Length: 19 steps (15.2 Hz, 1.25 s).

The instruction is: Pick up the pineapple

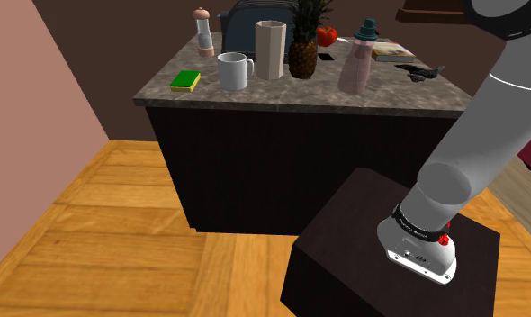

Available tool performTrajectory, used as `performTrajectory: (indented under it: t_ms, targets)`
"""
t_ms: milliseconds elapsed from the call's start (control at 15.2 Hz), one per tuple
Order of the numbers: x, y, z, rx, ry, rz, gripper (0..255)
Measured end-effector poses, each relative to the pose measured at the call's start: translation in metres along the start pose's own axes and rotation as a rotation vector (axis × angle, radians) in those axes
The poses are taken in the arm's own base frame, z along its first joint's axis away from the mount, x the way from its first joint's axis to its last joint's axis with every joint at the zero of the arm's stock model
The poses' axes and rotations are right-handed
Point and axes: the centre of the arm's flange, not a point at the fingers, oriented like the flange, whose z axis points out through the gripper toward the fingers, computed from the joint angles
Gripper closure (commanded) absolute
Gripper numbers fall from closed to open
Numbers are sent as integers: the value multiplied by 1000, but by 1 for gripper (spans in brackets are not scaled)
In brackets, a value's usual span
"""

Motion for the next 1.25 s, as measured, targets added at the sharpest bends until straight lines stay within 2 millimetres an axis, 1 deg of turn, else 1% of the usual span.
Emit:
performTrajectory:
  t_ms: [264,462,1056,1254]
  targets:
    - [0,0,-2,-1,-2,0,255]
    - [3,1,-13,-2,-3,0,255]
    - [10,5,-62,-3,-4,-1,255]
    - [13,4,-74,-3,-3,-1,255]
